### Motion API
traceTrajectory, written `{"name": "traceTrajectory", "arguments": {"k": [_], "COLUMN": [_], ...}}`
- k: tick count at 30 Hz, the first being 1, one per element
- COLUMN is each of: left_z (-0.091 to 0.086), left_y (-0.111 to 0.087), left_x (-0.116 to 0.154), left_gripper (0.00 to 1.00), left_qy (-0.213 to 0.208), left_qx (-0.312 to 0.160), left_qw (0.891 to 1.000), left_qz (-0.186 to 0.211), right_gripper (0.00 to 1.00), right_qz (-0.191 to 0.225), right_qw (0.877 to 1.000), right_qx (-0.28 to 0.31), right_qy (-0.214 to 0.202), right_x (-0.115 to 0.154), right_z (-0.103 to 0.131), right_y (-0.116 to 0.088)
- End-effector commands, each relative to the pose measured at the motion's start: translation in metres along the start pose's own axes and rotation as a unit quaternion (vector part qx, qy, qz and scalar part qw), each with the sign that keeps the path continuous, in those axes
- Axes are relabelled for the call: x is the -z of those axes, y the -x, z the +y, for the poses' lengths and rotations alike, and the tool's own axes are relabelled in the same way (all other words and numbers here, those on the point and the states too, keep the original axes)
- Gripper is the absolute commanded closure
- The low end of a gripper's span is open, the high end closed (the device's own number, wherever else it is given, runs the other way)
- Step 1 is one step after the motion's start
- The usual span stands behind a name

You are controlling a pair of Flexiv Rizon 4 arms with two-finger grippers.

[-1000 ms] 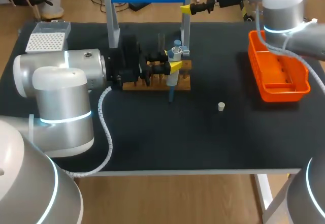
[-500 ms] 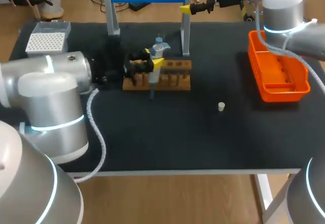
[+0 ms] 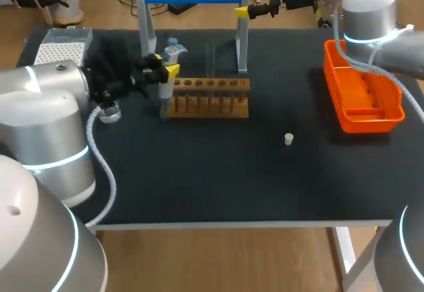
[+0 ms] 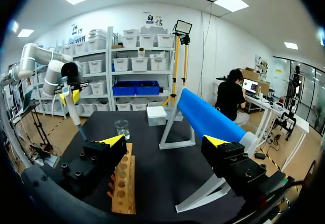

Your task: Invert the test tube, pick up the pipette, mount the tip to pipette, aspirate from beaker and dispense into the tube, eject the tip, return the pipette, and cap with the stopper.

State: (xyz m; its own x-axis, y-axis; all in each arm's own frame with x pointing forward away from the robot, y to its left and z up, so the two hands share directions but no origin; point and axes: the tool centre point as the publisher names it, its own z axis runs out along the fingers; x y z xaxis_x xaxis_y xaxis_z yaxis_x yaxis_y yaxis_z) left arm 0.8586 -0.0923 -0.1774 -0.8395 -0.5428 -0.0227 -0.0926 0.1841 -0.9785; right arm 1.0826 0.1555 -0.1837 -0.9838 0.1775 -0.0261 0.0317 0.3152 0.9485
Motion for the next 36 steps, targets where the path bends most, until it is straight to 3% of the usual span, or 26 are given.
{"name": "traceTrajectory", "arguments": {"k": [1,20,36], "left_z": [-0.003,-0.004,-0.01], "left_y": [0.018,0.105,0.148], "left_x": [0.012,0.015,-0.007], "left_gripper": [1.0,1.0,1.0], "left_qy": [0.006,0.05,0.057], "left_qx": [0.001,0.013,0.035], "left_qw": [1.0,0.996,0.985], "left_qz": [-0.002,-0.073,-0.159], "right_gripper": [0.0,0.0,0.0], "right_qz": [0.001,0.001,0.001], "right_qw": [1.0,1.0,1.0], "right_qx": [-0.001,-0.001,-0.001], "right_qy": [-0.002,-0.002,-0.002], "right_x": [0.001,0.001,0.001], "right_z": [0.001,0.001,0.001], "right_y": [0.001,0.001,0.001]}}
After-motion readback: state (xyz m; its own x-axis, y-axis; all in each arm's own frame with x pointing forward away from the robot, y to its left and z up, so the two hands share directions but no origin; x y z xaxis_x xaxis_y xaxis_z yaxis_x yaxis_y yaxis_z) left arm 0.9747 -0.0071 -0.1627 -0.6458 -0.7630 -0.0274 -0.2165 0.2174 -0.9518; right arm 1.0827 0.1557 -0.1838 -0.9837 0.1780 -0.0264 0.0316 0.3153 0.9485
